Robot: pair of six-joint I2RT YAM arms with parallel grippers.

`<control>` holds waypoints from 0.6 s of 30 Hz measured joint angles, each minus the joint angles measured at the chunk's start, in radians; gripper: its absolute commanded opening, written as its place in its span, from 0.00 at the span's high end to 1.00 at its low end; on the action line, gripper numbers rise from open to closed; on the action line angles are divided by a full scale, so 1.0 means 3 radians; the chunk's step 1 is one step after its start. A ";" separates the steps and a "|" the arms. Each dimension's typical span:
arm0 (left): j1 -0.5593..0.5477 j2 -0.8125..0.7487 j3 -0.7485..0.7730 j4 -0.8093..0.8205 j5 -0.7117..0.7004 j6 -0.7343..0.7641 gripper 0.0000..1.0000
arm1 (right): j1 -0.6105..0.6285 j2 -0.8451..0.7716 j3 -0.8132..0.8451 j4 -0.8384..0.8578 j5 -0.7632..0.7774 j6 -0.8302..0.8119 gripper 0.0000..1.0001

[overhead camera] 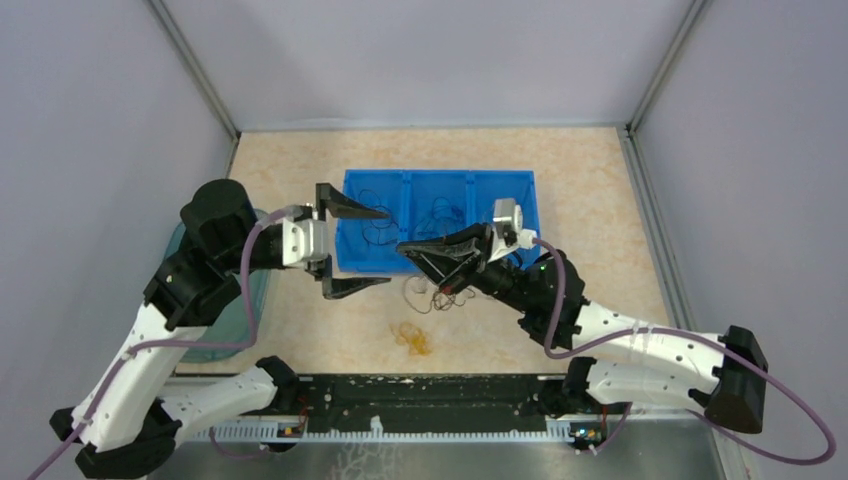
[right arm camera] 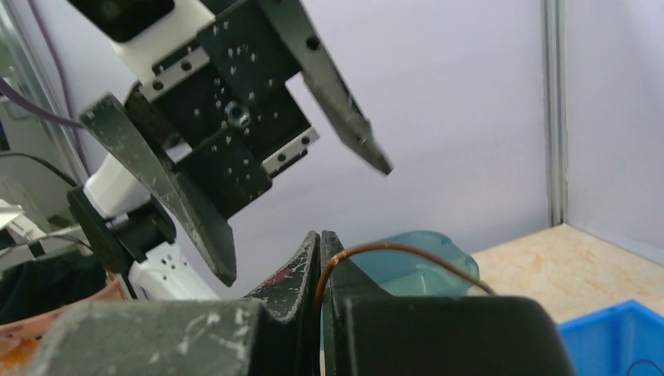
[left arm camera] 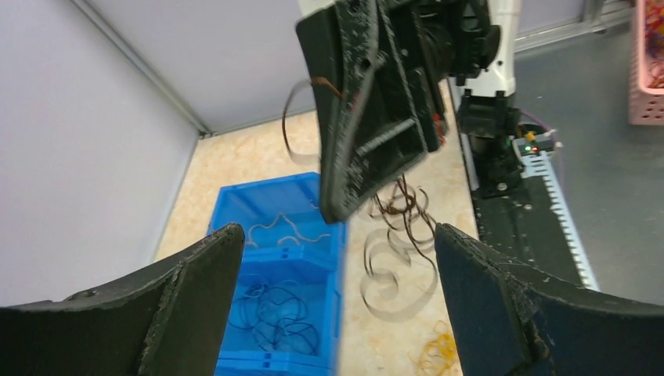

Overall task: Untangle the cables
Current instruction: Untie the cable.

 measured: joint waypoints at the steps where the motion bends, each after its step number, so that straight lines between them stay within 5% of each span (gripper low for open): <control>1: -0.0001 -0.0036 -0.0015 -0.0006 0.0039 -0.0050 0.07 | 0.0000 -0.0020 0.0004 0.0036 0.0015 0.0013 1.00; 11: -0.0001 -0.0170 -0.0430 0.0131 0.0423 -0.0478 0.18 | 0.0000 0.0015 0.0153 0.0121 0.0041 0.0113 1.00; 18: 0.0046 -0.0097 -0.0907 0.0538 0.0593 -0.1227 0.27 | 0.0003 0.0271 0.0223 0.0240 0.0011 0.0256 1.00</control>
